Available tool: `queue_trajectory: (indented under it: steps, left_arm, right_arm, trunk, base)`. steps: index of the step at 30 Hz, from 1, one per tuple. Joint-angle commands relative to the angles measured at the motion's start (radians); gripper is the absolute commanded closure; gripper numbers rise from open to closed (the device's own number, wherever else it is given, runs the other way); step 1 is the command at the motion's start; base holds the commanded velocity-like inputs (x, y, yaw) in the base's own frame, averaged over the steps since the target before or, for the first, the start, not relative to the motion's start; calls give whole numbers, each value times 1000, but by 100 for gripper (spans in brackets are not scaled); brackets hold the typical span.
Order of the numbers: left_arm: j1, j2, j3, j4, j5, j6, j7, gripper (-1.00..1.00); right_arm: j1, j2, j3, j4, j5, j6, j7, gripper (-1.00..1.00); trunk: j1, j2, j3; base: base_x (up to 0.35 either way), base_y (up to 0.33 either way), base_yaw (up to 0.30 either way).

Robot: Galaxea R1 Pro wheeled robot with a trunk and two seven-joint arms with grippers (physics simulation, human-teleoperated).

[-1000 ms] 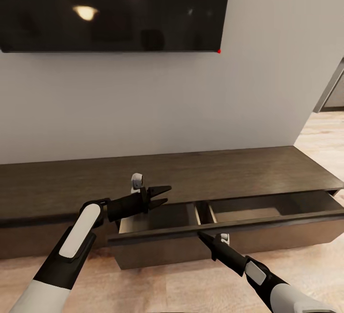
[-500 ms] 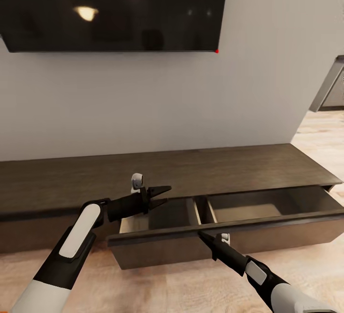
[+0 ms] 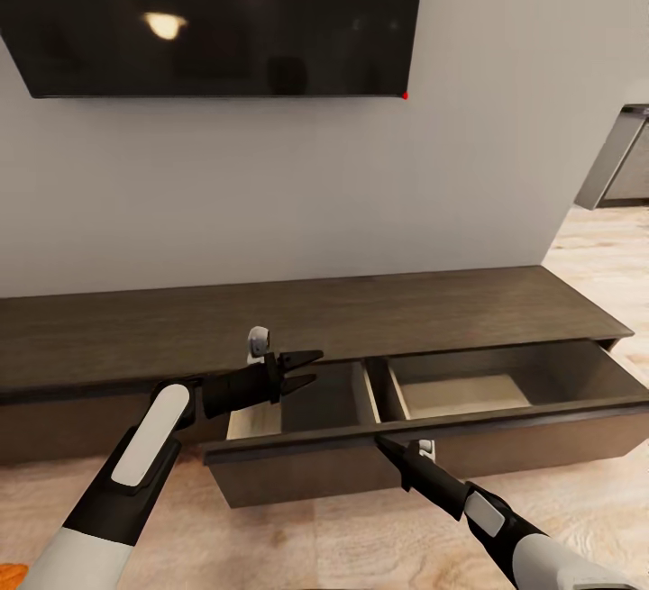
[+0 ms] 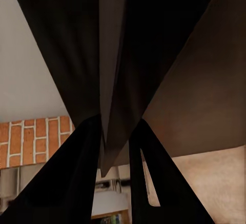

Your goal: Place each of the two pumpkins and all three candles from the living room inside a cabinet in the living room (use any cabinet), then make sure every cabinet is closed, and position the cauldron so it is next to a table in the living room.

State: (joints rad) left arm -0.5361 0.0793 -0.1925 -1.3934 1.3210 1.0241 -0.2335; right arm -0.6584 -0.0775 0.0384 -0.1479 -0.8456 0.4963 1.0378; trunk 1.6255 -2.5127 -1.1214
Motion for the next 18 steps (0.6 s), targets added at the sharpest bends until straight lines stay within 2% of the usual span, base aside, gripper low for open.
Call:
queue_trajectory:
  steps: [1, 7, 10, 18]
  left_arm:
    - [-1, 0, -1, 1, -9, 1, -10, -100]
    - [-1, 0, -1, 1, -9, 1, -10, -100]
    - [-1, 0, -1, 1, -9, 1, -10, -100]
    - [-1, 0, -1, -1, -9, 1, -10, -100]
  right_arm:
    - [0, 18, 57, 2, 2, 10, 4, 100]
    - [0, 18, 60, 2, 2, 10, 4, 100]
    - [0, 18, 73, 2, 2, 10, 4, 100]
    - [0, 18, 90, 2, 2, 10, 3, 100]
  trunk:
    - [0, 0, -1]
    - [0, 0, -1]
    - [0, 0, -1]
    - [0, 0, -1]
  base:
    - [-28, 0, 0]
    - [-8, 0, 0]
    - [-1, 0, 0]
    - [-115, 0, 0]
